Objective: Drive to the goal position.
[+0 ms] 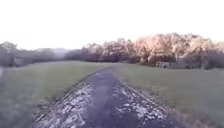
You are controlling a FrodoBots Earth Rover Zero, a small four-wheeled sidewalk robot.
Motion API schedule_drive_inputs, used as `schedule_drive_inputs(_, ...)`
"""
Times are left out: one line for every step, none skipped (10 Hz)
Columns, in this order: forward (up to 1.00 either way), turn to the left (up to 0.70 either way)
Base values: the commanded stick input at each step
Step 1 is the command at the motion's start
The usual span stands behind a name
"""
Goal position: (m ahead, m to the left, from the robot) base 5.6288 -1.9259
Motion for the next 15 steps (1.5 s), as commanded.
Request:
schedule_drive_inputs(0.7,0.0)
schedule_drive_inputs(0.7,0.0)
schedule_drive_inputs(0.7,0.0)
schedule_drive_inputs(0.7,0.0)
schedule_drive_inputs(0.7,0.0)
schedule_drive_inputs(0.7,0.0)
schedule_drive_inputs(0.7,0.0)
schedule_drive_inputs(0.7,0.0)
schedule_drive_inputs(0.7,0.0)
schedule_drive_inputs(0.7,0.0)
schedule_drive_inputs(0.7,0.0)
schedule_drive_inputs(0.7,0.0)
schedule_drive_inputs(0.7,0.0)
schedule_drive_inputs(0.7,0.0)
schedule_drive_inputs(0.7,0.0)
